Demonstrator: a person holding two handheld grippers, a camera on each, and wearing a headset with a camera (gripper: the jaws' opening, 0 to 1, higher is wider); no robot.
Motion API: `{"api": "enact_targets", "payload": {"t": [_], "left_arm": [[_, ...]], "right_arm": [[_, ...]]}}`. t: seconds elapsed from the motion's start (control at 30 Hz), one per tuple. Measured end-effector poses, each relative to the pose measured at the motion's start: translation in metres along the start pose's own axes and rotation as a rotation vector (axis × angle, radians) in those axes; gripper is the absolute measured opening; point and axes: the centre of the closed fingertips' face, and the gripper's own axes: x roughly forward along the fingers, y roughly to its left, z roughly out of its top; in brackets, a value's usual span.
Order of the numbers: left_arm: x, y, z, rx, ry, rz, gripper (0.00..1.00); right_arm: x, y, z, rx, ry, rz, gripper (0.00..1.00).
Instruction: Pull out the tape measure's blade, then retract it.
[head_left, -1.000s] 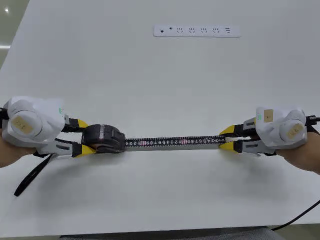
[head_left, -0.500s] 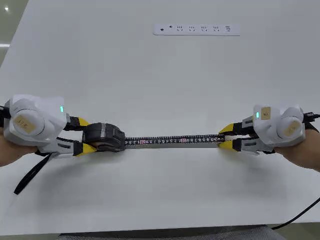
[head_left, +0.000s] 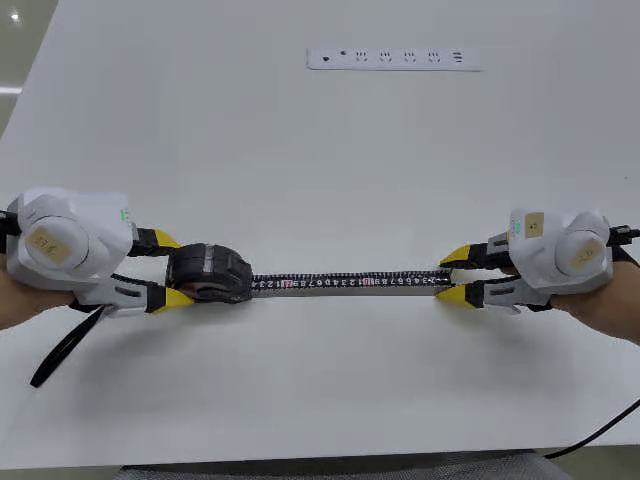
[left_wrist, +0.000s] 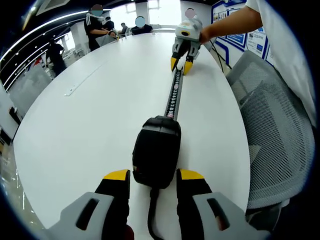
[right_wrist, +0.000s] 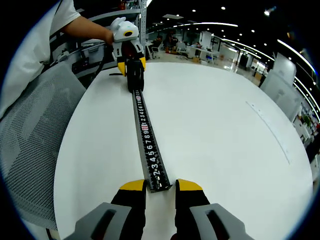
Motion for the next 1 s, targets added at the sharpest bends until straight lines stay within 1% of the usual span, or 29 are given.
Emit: {"api": "enact_targets", "payload": {"t": [0.13,0.17,0.2,0.23,0.27,0.33,0.37,0.4,0.43,0.47,0.5,0.53,0.57,0.6,0.63,0.67,0.7,0.73,0.8,0.87,0.9,0.93,0.97,1.0], "left_arm": [[-0.001,-0.001,0.001,-0.011,-0.008,0.003,0.32],[-0.002,-0.001,0.001,-0.018,-0.014,0.004,0.32],[-0.003,-0.001,0.002,-0.031,-0.024,0.006,0.33],[-0.004,-0.001,0.003,-0.06,-0.038,0.01,0.35],[-0.005,-0.002,0.002,-0.076,-0.043,0.008,0.35],[-0.007,-0.002,0.0,-0.084,-0.047,0.019,0.37],[-0.009,-0.002,-0.002,-0.108,-0.048,0.029,0.38],[-0.01,-0.004,-0.001,-0.137,-0.059,0.025,0.41],[-0.012,-0.004,0.0,-0.163,-0.072,0.035,0.42],[-0.013,-0.003,-0.001,-0.166,-0.072,0.042,0.43],[-0.014,-0.004,-0.002,-0.163,-0.072,0.048,0.44],[-0.016,-0.004,-0.002,-0.174,-0.079,0.062,0.45],[-0.017,-0.002,-0.004,-0.187,-0.078,0.082,0.46],[-0.019,-0.004,-0.004,-0.203,-0.082,0.082,0.48],[-0.02,-0.004,-0.004,-0.211,-0.088,0.09,0.48],[-0.022,-0.003,-0.003,-0.226,-0.101,0.111,0.49],[-0.024,-0.005,-0.004,-0.243,-0.101,0.115,0.5],[-0.026,-0.005,-0.003,-0.249,-0.103,0.12,0.51],[-0.031,-0.004,0.002,-0.273,-0.136,0.159,0.51],[-0.033,-0.007,0.003,-0.285,-0.143,0.169,0.54],[-0.035,-0.007,0.004,-0.283,-0.152,0.184,0.54],[-0.037,-0.008,0.004,-0.287,-0.151,0.194,0.55],[-0.038,-0.007,0.005,-0.297,-0.159,0.21,0.56],[-0.039,-0.008,0.007,-0.317,-0.177,0.217,0.58]], "right_arm": [[-0.004,-0.002,0.003,0.025,-0.018,-0.017,0.21],[-0.005,-0.002,0.004,0.044,-0.029,-0.02,0.21],[-0.007,-0.001,0.007,0.073,-0.045,-0.022,0.22],[-0.008,-0.001,0.007,0.104,-0.051,-0.028,0.23],[-0.009,0.0,0.008,0.112,-0.054,-0.028,0.25],[-0.01,0.001,0.008,0.13,-0.052,-0.037,0.28],[-0.011,0.002,0.009,0.162,-0.063,-0.037,0.3],[-0.012,0.002,0.01,0.183,-0.072,-0.04,0.32],[-0.013,0.001,0.01,0.194,-0.073,-0.052,0.34],[-0.014,0.001,0.01,0.206,-0.076,-0.057,0.36],[-0.015,0.003,0.011,0.227,-0.084,-0.051,0.38],[-0.016,0.004,0.012,0.235,-0.09,-0.053,0.4],[-0.017,0.004,0.013,0.237,-0.095,-0.057,0.41],[-0.018,0.004,0.014,0.251,-0.105,-0.064,0.42],[-0.019,0.004,0.014,0.257,-0.106,-0.068,0.43],[-0.02,0.004,0.015,0.259,-0.109,-0.078,0.45],[-0.021,0.005,0.016,0.271,-0.114,-0.082,0.47],[-0.022,0.005,0.016,0.278,-0.117,-0.086,0.48],[-0.024,0.007,0.016,0.276,-0.114,-0.101,0.52],[-0.024,0.011,0.017,0.281,-0.116,-0.108,0.55],[-0.024,0.013,0.016,0.278,-0.109,-0.111,0.57],[-0.026,0.013,0.016,0.271,-0.104,-0.124,0.58],[-0.027,0.014,0.017,0.278,-0.108,-0.131,0.6],[-0.028,0.014,0.018,0.286,-0.113,-0.134,0.62]]}}
